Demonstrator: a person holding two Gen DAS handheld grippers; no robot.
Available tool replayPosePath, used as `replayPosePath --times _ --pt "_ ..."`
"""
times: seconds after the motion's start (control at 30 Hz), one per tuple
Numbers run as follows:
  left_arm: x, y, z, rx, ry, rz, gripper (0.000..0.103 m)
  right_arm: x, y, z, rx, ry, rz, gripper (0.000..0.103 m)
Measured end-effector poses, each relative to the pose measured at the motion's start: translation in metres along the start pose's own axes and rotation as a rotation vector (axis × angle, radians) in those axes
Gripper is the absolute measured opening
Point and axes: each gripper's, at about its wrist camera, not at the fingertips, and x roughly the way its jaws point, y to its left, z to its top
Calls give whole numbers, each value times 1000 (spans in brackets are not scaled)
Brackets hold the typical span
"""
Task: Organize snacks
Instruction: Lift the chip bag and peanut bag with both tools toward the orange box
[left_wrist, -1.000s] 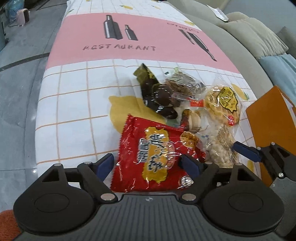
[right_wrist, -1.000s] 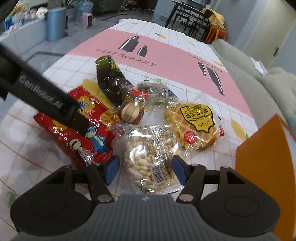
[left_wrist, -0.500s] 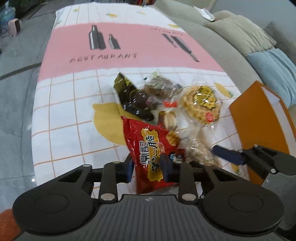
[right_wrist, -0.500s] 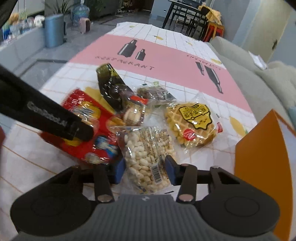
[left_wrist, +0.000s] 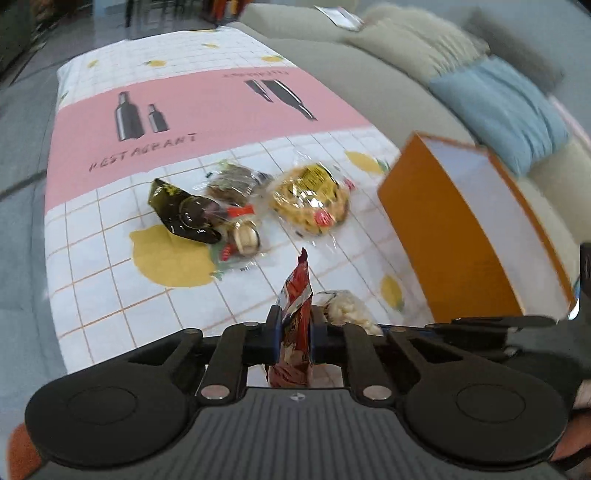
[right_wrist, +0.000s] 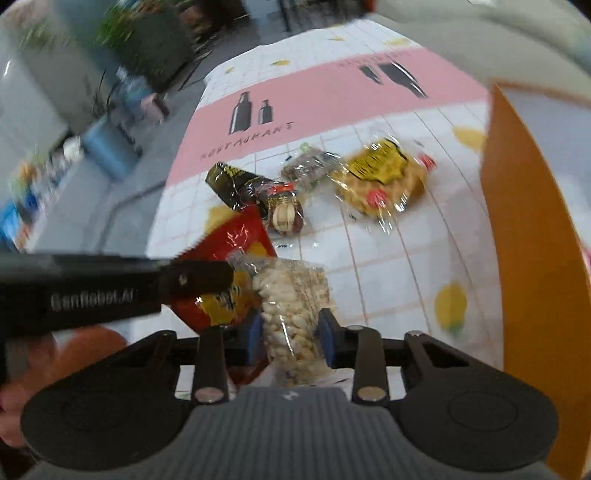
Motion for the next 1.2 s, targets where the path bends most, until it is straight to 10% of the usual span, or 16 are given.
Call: replayPosePath --times 1.2 --pt "30 -27 -34 167 159 45 33 -14 -14 -27 -21 -42 -114 24"
